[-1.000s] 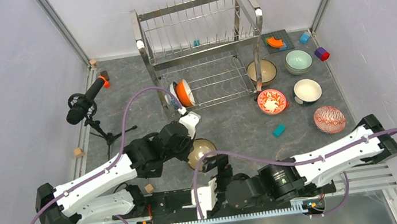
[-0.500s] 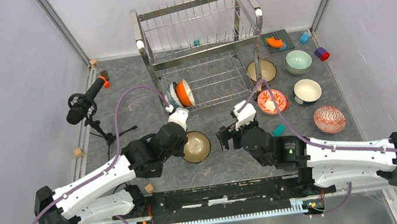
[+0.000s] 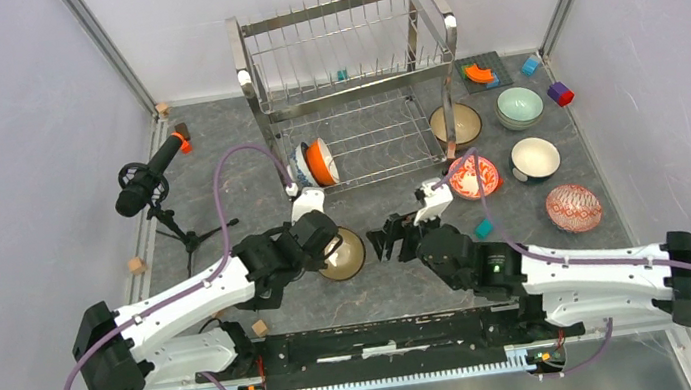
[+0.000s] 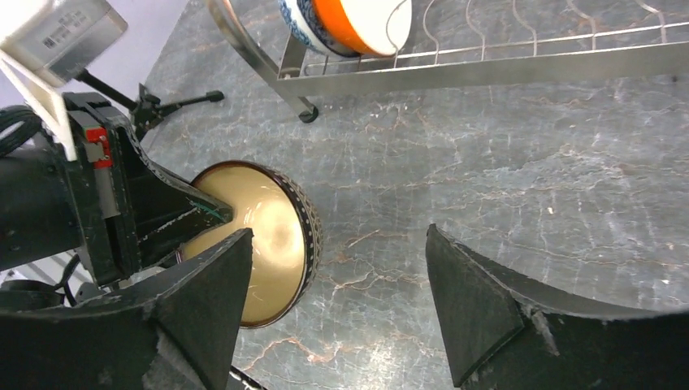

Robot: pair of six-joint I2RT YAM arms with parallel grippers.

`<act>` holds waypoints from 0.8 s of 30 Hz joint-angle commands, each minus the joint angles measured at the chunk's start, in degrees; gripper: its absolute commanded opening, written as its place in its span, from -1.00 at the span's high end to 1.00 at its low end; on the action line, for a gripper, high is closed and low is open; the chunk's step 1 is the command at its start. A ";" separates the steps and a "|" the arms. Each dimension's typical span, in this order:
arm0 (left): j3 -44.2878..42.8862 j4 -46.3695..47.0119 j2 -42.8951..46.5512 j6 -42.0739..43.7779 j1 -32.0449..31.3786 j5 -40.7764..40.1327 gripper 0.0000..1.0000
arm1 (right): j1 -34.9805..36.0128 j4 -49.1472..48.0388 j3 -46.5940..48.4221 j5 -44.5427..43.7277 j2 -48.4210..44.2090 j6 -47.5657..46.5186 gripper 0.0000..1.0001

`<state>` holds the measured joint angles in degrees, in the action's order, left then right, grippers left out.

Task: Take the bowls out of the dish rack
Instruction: Place the bowl with the bowl.

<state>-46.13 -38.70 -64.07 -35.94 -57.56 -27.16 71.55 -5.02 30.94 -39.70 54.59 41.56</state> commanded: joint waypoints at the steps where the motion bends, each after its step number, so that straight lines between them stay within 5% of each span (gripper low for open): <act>1: -3.49 1.40 1.11 -6.05 0.19 -4.12 0.96 | -0.09 -1.98 5.65 2.68 5.72 0.56 -0.60; 6: -3.00 1.40 2.56 -6.81 0.17 -5.68 0.96 | -0.20 -1.31 8.79 4.65 11.05 -0.62 -0.27; 24: -2.21 2.77 4.71 -6.97 0.19 -5.65 0.96 | -3.22 -1.62 11.16 11.45 19.76 -0.07 0.00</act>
<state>-46.19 -40.14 -61.04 -40.71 -57.56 -31.20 69.06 -5.32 40.53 -30.22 73.41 40.91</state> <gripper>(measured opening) 0.095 0.512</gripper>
